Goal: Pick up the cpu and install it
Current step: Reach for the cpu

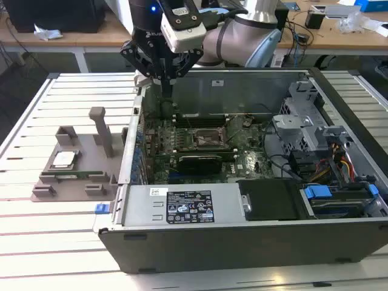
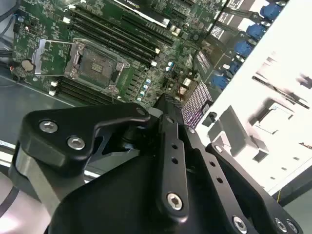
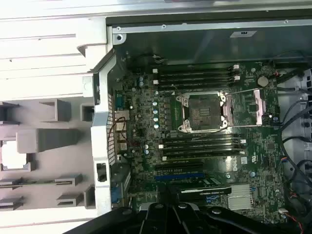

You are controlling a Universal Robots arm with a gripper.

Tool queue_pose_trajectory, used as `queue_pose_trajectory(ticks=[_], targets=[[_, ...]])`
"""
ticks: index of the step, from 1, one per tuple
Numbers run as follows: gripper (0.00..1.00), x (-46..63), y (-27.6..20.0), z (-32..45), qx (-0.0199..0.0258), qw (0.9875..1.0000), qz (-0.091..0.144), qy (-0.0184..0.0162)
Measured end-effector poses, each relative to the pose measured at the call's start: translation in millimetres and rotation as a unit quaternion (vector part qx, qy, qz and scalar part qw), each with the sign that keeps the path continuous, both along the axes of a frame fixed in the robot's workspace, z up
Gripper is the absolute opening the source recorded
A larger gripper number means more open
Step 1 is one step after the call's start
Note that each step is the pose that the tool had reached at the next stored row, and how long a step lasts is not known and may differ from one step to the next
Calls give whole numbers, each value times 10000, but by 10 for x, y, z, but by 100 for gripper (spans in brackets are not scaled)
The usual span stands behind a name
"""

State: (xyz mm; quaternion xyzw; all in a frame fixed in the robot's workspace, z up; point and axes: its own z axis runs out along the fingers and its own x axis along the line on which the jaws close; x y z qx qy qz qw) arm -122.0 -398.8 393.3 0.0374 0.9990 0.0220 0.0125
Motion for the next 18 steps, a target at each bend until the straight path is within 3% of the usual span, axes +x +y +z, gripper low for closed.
queue_pose_trajectory(ticks=[3,12,15,18], targets=[[11,-178,0,0,0,10000,0,0],[11,-446,0,-1,0,10000,0,0],[11,-597,0,-2,0,10000,-1,0],[11,-653,0,-2,0,10000,0,0]])
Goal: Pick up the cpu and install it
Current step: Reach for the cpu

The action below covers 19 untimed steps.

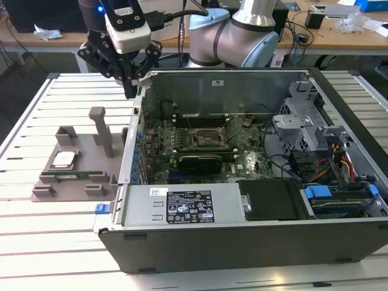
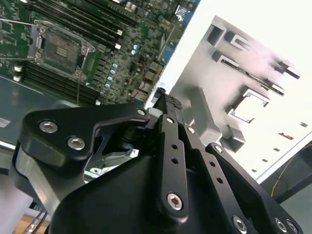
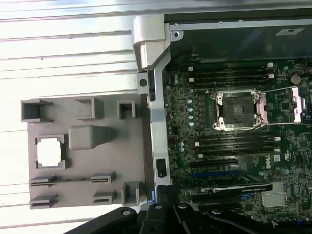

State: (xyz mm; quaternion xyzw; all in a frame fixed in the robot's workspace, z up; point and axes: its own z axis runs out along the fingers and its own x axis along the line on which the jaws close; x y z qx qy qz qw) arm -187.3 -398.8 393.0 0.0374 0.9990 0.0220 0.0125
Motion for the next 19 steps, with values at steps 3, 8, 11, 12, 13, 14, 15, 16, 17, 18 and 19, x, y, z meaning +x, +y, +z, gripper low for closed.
queue_pose_trajectory(ticks=[3,8,11,12,13,14,15,16,17,18,19], targets=[[11,-56,0,0,0,10000,-1,0],[11,-178,0,0,0,10000,0,0],[11,-256,0,0,0,10000,0,0],[11,-270,0,-1,0,10000,-1,0],[11,-295,0,-1,0,10000,0,0],[11,-310,0,-1,0,10000,-1,0],[11,-326,0,-1,0,10000,0,0],[11,-341,0,0,0,10000,0,0],[11,-365,0,0,0,10000,0,0],[11,-417,1,-1,0,10000,0,0],[11,-451,1,-1,0,10000,-1,0]])
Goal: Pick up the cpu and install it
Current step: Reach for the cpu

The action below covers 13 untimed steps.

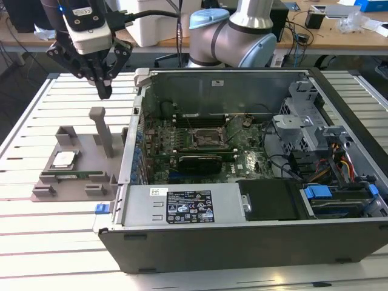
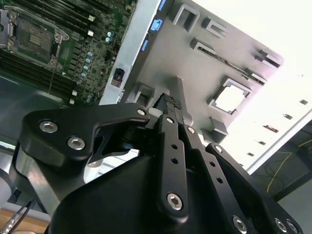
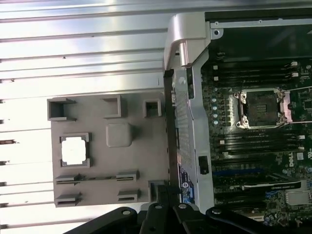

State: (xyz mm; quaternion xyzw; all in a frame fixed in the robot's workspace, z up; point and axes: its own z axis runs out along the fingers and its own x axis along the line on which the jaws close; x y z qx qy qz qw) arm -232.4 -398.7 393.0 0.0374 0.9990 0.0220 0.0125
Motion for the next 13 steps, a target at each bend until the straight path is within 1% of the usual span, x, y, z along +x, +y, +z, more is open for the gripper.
queue_pose_trajectory(ticks=[4,8,10,11,13], targets=[[11,-57,0,0,0,10000,0,0],[11,-172,0,0,0,10000,0,0],[11,-201,1,0,0,10000,0,0],[11,-245,2,0,0,10000,0,0],[11,-270,2,0,0,10000,0,0]])
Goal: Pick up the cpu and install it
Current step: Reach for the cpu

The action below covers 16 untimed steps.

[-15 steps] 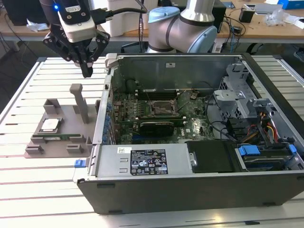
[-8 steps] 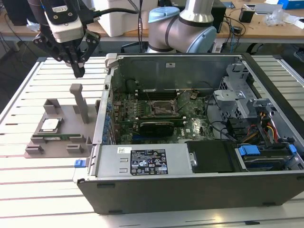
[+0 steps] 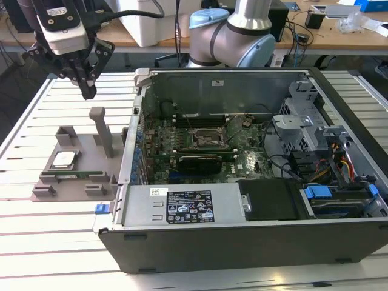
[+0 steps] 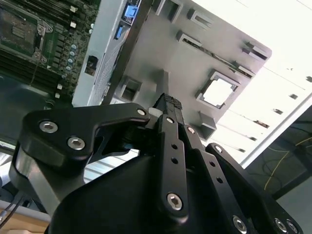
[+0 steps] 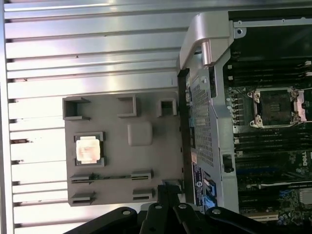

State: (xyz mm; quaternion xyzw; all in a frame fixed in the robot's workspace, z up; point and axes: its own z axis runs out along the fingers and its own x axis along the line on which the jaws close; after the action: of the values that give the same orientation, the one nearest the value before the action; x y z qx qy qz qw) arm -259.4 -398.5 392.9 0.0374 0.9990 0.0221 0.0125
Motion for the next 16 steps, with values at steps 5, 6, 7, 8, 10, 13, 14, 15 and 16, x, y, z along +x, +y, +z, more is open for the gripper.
queue_pose_trajectory(ticks=[5,6,7,8,10,13,14,15,16], targets=[[11,-150,3,0,0,10000,0,0],[11,-194,4,0,0,10000,0,0],[11,-230,5,0,0,10000,0,0],[11,-264,5,0,0,10000,0,0],[11,-301,5,0,0,10000,0,0],[11,-366,7,0,-1,10000,0,0],[11,-385,7,0,-1,10000,0,0],[11,-401,8,0,-1,10000,0,0],[11,-427,8,0,0,10000,0,0]])
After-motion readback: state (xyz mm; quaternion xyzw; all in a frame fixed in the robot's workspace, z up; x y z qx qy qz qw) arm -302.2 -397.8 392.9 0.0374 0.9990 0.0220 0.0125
